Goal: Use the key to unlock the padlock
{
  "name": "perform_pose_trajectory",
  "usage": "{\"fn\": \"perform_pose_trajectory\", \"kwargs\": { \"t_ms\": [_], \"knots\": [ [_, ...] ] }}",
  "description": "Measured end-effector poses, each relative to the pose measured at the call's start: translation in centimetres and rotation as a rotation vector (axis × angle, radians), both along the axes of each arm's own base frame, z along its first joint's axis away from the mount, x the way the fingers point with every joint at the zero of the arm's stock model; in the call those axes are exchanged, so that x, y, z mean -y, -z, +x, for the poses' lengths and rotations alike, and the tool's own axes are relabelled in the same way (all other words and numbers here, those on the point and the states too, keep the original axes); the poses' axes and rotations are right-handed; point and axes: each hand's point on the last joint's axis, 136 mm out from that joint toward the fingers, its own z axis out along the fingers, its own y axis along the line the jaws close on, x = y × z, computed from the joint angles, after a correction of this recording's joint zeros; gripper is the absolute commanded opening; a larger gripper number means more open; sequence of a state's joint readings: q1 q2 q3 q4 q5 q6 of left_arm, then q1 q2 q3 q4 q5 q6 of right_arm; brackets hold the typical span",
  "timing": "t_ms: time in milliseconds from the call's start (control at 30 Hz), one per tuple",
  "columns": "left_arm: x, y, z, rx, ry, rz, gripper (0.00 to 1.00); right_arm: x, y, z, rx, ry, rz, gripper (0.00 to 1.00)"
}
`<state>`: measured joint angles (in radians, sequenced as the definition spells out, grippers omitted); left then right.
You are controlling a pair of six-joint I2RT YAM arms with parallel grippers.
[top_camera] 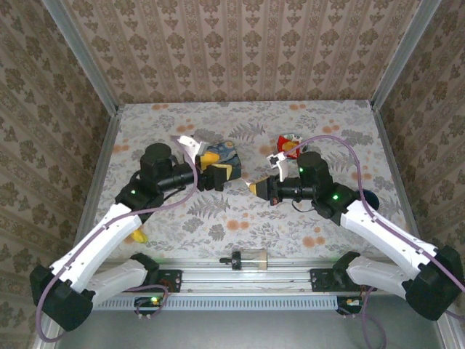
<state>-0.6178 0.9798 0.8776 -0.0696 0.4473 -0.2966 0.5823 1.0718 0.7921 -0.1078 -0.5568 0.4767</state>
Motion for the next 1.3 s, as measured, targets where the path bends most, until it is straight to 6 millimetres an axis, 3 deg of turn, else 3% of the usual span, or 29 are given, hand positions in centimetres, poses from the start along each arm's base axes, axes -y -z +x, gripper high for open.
{"fn": "perform_pose_trajectory", "kwargs": {
  "t_ms": [133, 367, 667, 967, 1300],
  "knots": [
    [-0.9, 2.2, 1.9, -0.020, -0.181, 0.093, 0.71, 0.9, 2.6, 0.5, -0.088, 0.060, -0.062, 0.00],
    [-0.5, 10.0, 3.6, -0.109, -0.398, 0.354, 0.71, 2.0, 5.0, 1.0, -0.162, 0.124, -0.105, 0.00],
    [-0.9, 18.6, 5.4, -0.202, -0.519, 0.586, 0.64, 2.5, 8.3, 1.8, -0.269, 0.164, -0.147, 0.00],
    [-1.5, 22.6, 6.3, -0.286, -0.563, 0.659, 0.61, 2.8, 10.2, 2.4, -0.330, 0.193, -0.177, 0.00],
    [-2.5, 25.9, 7.4, -0.347, -0.590, 0.724, 0.61, 5.0, 10.1, 3.6, -0.309, 0.305, -0.180, 0.00]
  ]
}}
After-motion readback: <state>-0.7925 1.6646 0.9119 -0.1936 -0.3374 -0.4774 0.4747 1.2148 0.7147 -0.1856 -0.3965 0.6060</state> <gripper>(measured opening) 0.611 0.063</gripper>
